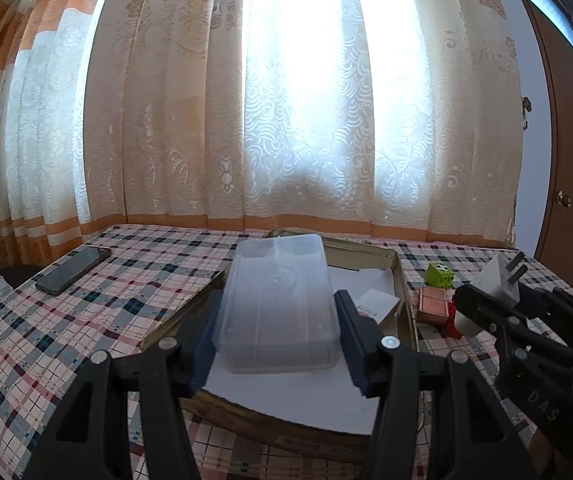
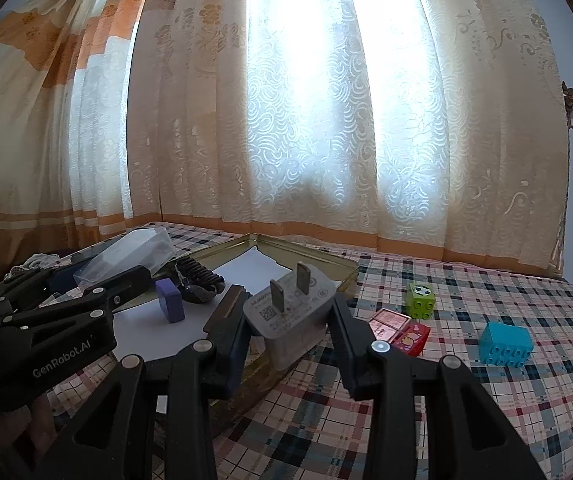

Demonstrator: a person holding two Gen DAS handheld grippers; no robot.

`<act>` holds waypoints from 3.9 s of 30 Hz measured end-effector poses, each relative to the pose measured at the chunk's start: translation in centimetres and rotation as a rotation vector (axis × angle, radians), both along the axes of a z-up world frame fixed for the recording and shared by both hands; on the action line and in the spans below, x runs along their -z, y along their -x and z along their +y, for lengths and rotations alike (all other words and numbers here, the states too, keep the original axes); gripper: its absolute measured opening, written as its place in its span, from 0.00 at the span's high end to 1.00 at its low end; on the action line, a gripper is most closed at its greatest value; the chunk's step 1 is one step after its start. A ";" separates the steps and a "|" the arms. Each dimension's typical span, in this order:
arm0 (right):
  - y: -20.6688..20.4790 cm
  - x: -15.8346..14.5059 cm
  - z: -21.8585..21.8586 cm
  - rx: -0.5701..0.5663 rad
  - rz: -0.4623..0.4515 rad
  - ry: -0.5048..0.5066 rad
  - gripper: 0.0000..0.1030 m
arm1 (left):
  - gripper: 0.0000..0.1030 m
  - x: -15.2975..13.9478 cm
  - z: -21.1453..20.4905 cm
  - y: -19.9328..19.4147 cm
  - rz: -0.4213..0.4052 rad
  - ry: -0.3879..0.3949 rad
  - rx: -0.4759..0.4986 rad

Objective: Organize rigid objects
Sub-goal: 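Carry the clear box with the left tool while the right tool carries the plug toward the tray, then lower the clear box into the tray and open the left tool while the right tool releases the plug there, then grasp the red box with the right tool while the left tool nears the copper box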

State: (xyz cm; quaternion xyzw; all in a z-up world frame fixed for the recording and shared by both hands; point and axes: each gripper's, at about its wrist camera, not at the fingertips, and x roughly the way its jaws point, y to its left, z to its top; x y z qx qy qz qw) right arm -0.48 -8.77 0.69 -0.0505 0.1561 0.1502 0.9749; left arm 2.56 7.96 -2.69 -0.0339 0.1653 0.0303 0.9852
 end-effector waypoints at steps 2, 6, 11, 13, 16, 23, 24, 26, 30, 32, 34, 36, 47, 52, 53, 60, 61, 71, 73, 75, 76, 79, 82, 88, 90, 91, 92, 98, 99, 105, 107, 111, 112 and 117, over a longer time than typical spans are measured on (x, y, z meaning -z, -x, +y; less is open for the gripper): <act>-0.1 0.0 0.3 -0.006 0.002 0.003 0.60 | 0.47 0.0 0.1 -0.1 0.002 -0.002 -0.005; -0.5 0.1 1.0 -0.022 0.007 0.011 0.60 | 0.48 0.1 0.6 -0.3 0.009 -0.004 -0.016; -0.9 0.1 1.8 -0.046 0.012 0.022 0.60 | 0.48 0.1 1.0 -0.8 0.025 -0.014 -0.022; -1.2 0.2 2.1 -0.053 0.019 0.024 0.60 | 0.48 0.2 1.2 -1.0 0.029 -0.018 -0.023; -1.6 0.2 2.5 -0.060 0.027 0.028 0.60 | 0.47 0.2 1.5 -1.5 0.041 -0.017 -0.025; -2.5 0.3 3.2 -0.077 0.050 0.043 0.60 | 0.48 0.2 1.9 -2.4 0.055 -0.038 -0.029; -2.7 0.3 3.3 -0.082 0.062 0.041 0.60 | 0.48 0.2 1.9 -2.6 0.059 -0.045 -0.032; -3.4 0.2 3.5 -0.089 0.086 0.038 0.60 | 0.47 0.2 2.1 -3.2 0.074 -0.048 -0.029; -4.8 -0.2 3.8 -0.100 0.124 0.031 0.60 | 0.47 0.1 2.5 -4.1 0.101 -0.040 -0.017; -5.7 -0.5 4.1 -0.108 0.136 0.032 0.60 | 0.47 0.1 2.6 -4.7 0.120 -0.027 0.001; -6.8 -0.5 4.6 -0.116 0.164 0.041 0.60 | 0.47 0.2 2.6 -5.1 0.132 -0.028 0.004; -8.1 -0.2 4.9 -0.122 0.199 0.040 0.60 | 0.47 0.2 2.5 -5.6 0.149 -0.035 0.012; -10.5 1.0 5.3 -0.145 0.271 0.012 0.55 | 0.27 0.5 2.8 -6.2 0.165 -0.062 -0.053; -10.1 0.5 3.5 -0.103 0.260 -0.026 0.33 | 0.03 -0.2 3.3 -5.5 0.143 -0.046 -0.105; -9.9 0.4 3.0 -0.101 0.260 -0.039 0.31 | 0.03 -0.4 3.2 -5.4 0.137 -0.046 -0.105; -7.8 -0.7 -0.7 -0.068 0.204 -0.080 0.28 | 0.01 -1.6 0.0 -4.9 0.113 -0.060 -0.063; -7.7 -0.8 -1.3 -0.059 0.204 -0.089 0.27 | 0.01 -1.6 -0.5 -5.0 0.112 -0.061 -0.053; -7.9 0.1 -7.7 0.071 0.230 -0.150 0.27 | 0.00 -1.2 -4.4 -5.9 0.128 -0.086 -0.012; -8.3 0.4 -8.8 0.117 0.248 -0.151 0.27 | 0.00 -1.2 -4.6 -6.1 0.129 -0.083 -0.022; -8.8 0.8 -9.8 0.152 0.272 -0.179 0.27 | 0.00 -1.2 -4.6 -6.4 0.139 -0.072 -0.028; -9.1 0.9 -10.2 0.172 0.285 -0.190 0.27 | 0.00 -1.3 -4.6 -6.4 0.140 -0.065 -0.028; -9.6 1.2 -10.4 0.198 0.307 -0.180 0.27 | 0.00 -1.2 -4.8 -6.5 0.138 -0.061 -0.025; -10.1 1.8 -9.7 0.195 0.337 -0.147 0.27 | 0.00 -1.0 -5.0 -6.7 0.142 -0.060 -0.022; -11.5 3.3 -9.3 0.195 0.432 -0.119 0.27 | 0.00 -0.8 -4.9 -6.8 0.150 -0.047 -0.011; -11.7 3.5 -9.8 0.212 0.444 -0.125 0.29 | 0.00 -0.8 -4.9 -6.8 0.151 -0.046 -0.009; -11.7 3.6 -9.9 0.217 0.453 -0.125 0.32 | 0.00 -0.8 -4.9 -6.9 0.153 -0.043 -0.007; -11.8 3.7 -9.9 0.217 0.460 -0.125 0.39 | 0.00 -0.8 -4.9 -6.9 0.154 -0.042 -0.005; -12.3 4.1 -9.7 0.218 0.490 -0.103 0.42 | 0.00 -0.7 -5.2 -6.9 0.157 -0.042 0.005; -12.3 4.1 -9.7 0.219 0.489 -0.104 0.42 | 0.00 -0.7 -5.2 -6.9 0.158 -0.042 0.006; -12.9 4.4 -9.9 0.207 0.514 -0.131 0.42 | 0.00 -0.5 -5.8 -7.5 0.173 -0.040 0.023; -13.0 4.5 -9.9 0.211 0.515 -0.125 0.48 | 0.00 -0.6 -6.3 -7.7 0.170 -0.052 0.027; -13.1 4.6 -10.3 0.227 0.524 -0.113 0.61 | 0.00 -0.9 -6.9 -8.1 0.179 -0.062 0.032; -13.2 4.7 -10.3 0.226 0.533 -0.109 0.61 | 0.00 -1.0 -6.9 -8.1 0.179 -0.059 0.032; -13.7 5.1 -10.1 0.199 0.561 -0.087 0.63 | 0.00 -1.2 -7.7 -8.2 0.185 -0.044 0.054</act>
